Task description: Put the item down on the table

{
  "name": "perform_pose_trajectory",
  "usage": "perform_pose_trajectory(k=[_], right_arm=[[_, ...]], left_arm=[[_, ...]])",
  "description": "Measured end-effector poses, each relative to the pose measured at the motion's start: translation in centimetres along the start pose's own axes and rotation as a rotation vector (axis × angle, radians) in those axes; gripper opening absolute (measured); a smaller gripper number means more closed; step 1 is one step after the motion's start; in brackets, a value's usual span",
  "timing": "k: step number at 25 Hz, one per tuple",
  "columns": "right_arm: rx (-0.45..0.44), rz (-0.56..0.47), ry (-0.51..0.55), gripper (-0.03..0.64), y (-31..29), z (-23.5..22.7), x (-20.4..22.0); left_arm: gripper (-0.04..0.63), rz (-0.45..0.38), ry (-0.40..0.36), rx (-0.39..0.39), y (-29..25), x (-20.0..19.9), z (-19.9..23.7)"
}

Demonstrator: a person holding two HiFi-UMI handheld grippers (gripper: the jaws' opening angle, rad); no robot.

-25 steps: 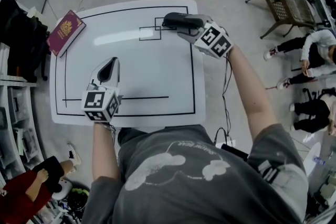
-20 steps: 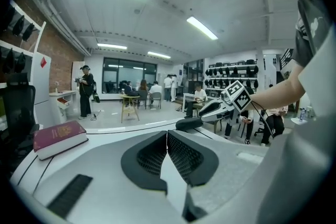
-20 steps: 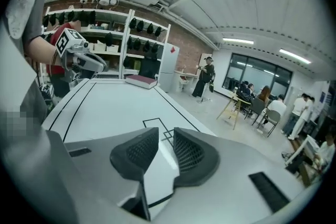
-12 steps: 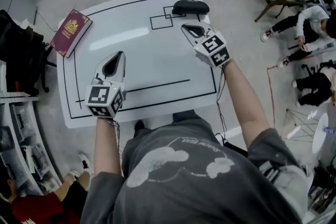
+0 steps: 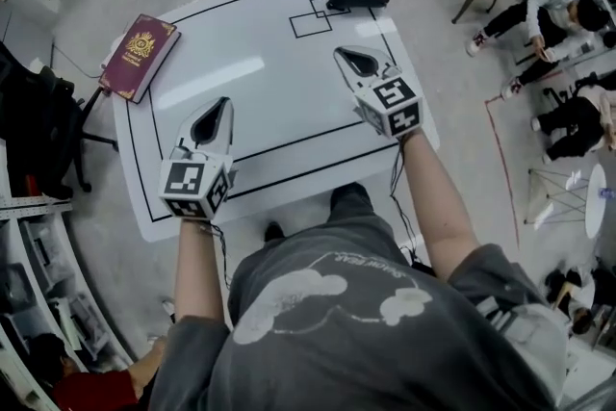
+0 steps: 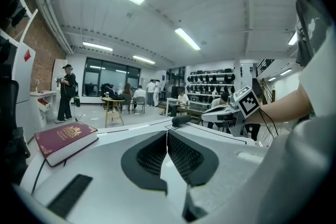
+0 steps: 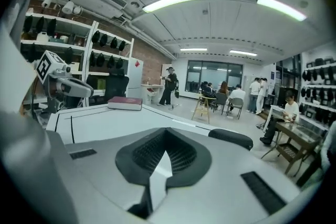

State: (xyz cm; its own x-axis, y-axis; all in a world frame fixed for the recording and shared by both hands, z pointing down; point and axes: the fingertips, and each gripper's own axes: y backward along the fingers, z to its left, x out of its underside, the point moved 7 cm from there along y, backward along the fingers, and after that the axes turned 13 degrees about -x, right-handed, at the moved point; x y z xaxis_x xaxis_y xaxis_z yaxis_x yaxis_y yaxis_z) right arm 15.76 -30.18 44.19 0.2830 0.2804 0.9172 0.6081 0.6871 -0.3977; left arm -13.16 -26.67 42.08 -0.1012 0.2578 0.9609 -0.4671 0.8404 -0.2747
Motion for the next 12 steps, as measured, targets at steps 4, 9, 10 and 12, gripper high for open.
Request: perform_pose_trajectory(k=[4,9,10,12], right_arm=[[0.069,-0.030,-0.054,-0.002,1.1,4.2,0.0],[0.121,-0.049,-0.116,-0.002,3.1,10.6,0.6],[0.130,-0.050,-0.123,-0.002,3.5,11.9,0.7],[0.145,-0.048,-0.133,-0.002,4.3,14.3,1.1]], left_arm=[[0.006,-0.014,0.005,0.048,2.4,0.9,1.5],[0.006,-0.018,-0.005,0.104,6.7,1.8,2.6],[0.006,-0.015,-0.005,0.115,7.5,2.1,2.8],[0.006,-0.008,-0.004,0.140,8.8,2.5,3.1]])
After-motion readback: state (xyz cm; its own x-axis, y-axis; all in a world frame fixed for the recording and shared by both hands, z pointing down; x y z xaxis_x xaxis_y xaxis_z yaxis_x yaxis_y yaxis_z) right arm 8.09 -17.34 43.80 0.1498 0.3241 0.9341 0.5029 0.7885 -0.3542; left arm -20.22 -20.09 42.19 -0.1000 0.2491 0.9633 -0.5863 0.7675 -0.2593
